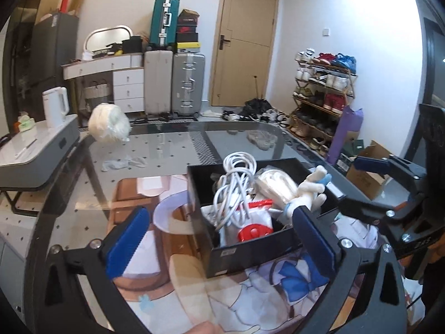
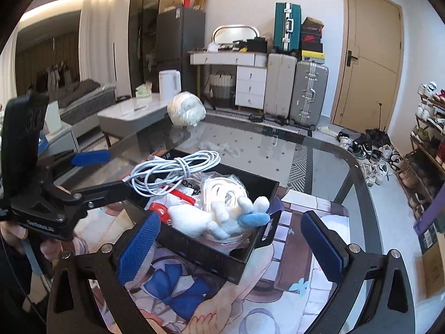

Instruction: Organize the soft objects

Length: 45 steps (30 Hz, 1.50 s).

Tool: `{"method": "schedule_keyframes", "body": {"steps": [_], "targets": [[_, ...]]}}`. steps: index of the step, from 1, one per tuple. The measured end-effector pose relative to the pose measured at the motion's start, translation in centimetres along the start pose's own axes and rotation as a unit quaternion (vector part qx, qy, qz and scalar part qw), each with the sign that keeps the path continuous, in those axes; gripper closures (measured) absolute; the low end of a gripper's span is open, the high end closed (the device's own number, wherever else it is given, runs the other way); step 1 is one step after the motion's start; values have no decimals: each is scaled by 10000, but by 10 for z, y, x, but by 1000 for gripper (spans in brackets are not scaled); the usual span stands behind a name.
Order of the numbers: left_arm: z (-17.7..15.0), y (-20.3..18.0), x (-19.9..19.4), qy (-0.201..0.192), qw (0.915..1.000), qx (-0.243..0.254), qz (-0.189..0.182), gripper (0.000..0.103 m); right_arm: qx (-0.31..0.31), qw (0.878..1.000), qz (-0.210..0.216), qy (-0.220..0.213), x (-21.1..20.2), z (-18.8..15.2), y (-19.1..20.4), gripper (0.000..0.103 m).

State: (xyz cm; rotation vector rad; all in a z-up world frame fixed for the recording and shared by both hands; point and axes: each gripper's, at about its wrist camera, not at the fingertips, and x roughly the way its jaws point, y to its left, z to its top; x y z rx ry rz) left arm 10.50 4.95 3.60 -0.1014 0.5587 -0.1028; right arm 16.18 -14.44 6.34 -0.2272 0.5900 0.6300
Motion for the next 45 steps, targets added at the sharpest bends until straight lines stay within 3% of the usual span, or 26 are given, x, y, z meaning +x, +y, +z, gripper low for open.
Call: {"method": "schedule_keyframes", "body": {"steps": [12,28,37,45], "targets": [[-30,-5,-6,-374,9982,37,475,0,24,9984,-30,-572,-16,-28,23,1],[-32,-11,-13,-569,9970,77,513,0,191,9959,18,-888,-21,-45,17,1],[-33,-14,-14,-589,9969,57,511,0,140,9968,-28,-786,-16,-42,19,1],[-32,-13,-14,-582,9969,18,520,0,317,9936,-68,-1079,-24,-46,12,1]]}}
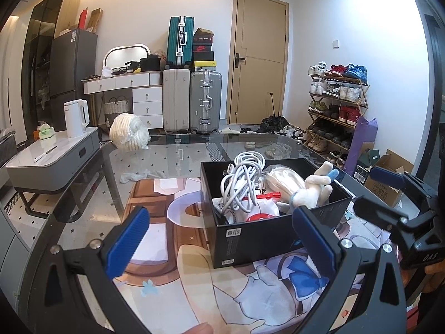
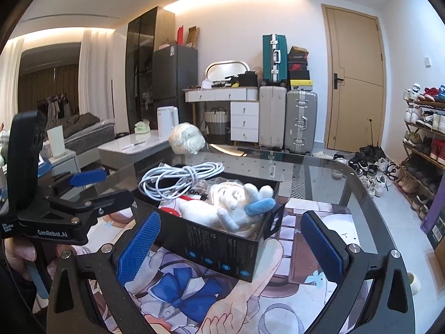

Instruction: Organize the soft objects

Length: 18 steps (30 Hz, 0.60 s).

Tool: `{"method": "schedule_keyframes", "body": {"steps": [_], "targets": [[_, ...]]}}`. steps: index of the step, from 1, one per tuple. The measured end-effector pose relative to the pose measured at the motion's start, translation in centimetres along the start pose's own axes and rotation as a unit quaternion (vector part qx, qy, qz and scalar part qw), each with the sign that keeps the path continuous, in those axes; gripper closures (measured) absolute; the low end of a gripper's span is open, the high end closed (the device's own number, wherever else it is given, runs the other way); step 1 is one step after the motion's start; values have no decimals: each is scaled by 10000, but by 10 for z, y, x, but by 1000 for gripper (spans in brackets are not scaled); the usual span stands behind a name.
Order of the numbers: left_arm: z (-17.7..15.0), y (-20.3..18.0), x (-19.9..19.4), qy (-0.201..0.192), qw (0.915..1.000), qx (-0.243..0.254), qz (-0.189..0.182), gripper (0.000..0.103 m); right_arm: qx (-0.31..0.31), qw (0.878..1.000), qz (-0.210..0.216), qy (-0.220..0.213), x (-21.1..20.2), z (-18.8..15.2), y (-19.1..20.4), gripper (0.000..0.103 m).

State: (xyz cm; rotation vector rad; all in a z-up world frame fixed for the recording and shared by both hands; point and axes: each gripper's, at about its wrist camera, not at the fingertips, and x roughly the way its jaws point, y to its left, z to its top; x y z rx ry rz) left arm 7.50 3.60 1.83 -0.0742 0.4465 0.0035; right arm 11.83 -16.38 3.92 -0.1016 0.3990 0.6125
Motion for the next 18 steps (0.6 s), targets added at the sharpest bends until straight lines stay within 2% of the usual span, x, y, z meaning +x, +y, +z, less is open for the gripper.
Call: {"method": "schedule_keyframes", "body": {"steps": [5,18], "targets": [[-1,0,1,-21,10000,4,22,0,68,9999,-55,-136,-3,-1,-1,1],[-1,1,1,-24,10000,-10,12,0,49,9998,-65,-163,-8,-2,-1,1]]}}
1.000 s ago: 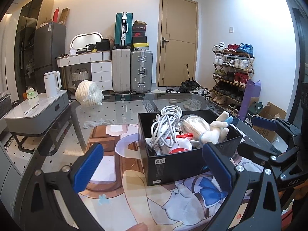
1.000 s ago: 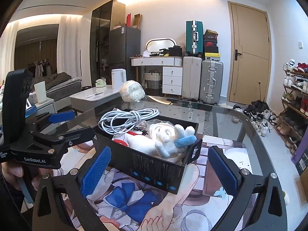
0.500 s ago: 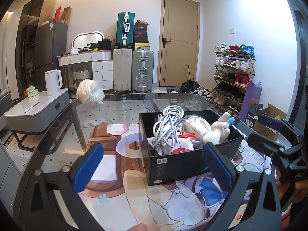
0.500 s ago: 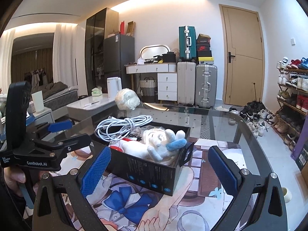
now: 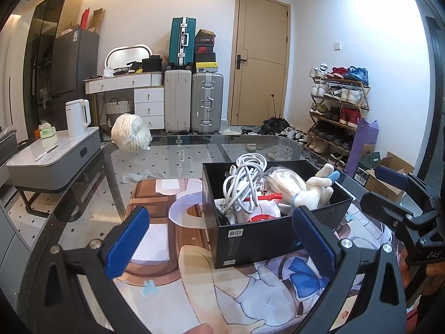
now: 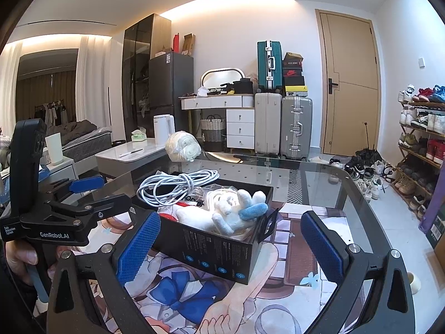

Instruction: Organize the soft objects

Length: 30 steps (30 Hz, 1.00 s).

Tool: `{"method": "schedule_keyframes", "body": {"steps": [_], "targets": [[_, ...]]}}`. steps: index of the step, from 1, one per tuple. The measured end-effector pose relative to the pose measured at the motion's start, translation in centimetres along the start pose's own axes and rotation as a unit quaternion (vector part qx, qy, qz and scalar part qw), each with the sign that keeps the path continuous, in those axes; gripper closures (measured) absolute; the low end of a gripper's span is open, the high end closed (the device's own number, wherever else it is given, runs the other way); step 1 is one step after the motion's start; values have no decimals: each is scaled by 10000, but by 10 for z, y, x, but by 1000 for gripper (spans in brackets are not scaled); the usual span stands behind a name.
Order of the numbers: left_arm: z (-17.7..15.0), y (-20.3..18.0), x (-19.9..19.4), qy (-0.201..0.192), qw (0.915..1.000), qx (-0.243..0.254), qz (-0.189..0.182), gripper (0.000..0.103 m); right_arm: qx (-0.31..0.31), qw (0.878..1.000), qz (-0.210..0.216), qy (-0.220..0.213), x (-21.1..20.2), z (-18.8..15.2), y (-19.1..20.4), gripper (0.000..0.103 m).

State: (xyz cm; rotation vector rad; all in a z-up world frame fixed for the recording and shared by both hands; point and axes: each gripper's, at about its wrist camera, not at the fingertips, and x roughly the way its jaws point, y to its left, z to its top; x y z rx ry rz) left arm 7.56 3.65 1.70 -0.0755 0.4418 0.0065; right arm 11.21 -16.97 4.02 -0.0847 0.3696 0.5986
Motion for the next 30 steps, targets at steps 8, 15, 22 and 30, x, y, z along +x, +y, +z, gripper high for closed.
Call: {"method": "schedule_keyframes", "body": {"steps": [8,15,22,30], "targets": [[-1,1,0,-2,10000,-1,-8,0,2,10000,-4,3,0,0,0,1],[-1,0,0,-4,10000,-3,2,0,2,10000,0,-2,0,0,0,1],[-1,0,0,0,10000,-8,5,0,2,10000,1,-3,-2,-1,0,1],[-1,0,0,2,10000,-12,1,0,0,10000,2,-8,-3,-1,0,1]]}}
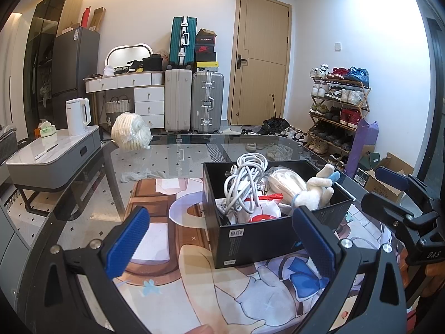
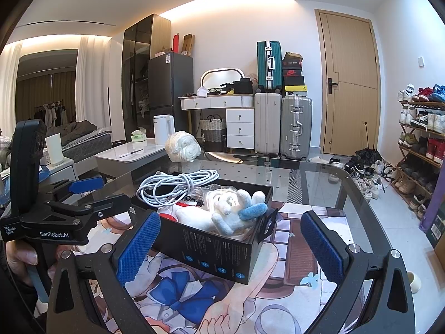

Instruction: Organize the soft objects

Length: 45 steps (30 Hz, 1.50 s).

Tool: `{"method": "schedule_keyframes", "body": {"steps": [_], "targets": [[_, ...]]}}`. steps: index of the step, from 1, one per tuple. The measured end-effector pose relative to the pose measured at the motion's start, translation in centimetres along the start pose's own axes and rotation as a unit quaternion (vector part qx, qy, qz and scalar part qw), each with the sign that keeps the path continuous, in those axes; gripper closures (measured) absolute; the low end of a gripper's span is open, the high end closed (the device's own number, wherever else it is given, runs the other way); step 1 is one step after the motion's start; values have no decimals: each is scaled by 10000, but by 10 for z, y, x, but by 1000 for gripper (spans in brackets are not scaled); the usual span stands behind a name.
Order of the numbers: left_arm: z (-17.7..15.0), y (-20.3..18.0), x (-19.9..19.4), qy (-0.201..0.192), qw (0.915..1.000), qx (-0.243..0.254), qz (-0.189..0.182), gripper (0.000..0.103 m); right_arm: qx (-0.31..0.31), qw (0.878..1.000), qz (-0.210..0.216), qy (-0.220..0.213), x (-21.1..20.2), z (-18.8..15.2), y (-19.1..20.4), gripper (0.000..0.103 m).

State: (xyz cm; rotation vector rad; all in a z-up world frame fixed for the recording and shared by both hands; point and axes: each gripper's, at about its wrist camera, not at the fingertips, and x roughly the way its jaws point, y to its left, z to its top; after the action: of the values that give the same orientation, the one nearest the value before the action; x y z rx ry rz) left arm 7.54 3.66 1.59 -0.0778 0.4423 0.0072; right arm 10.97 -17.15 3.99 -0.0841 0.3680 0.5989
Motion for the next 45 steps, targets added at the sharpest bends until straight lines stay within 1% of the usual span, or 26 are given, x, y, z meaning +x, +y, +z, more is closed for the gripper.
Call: {"method": "schedule_keyframes", "body": {"steps": [45], "targets": [[-2,-3,-1,-34,10000,25,27,0,5,10000,0,-11,0,0,0,1]]}}
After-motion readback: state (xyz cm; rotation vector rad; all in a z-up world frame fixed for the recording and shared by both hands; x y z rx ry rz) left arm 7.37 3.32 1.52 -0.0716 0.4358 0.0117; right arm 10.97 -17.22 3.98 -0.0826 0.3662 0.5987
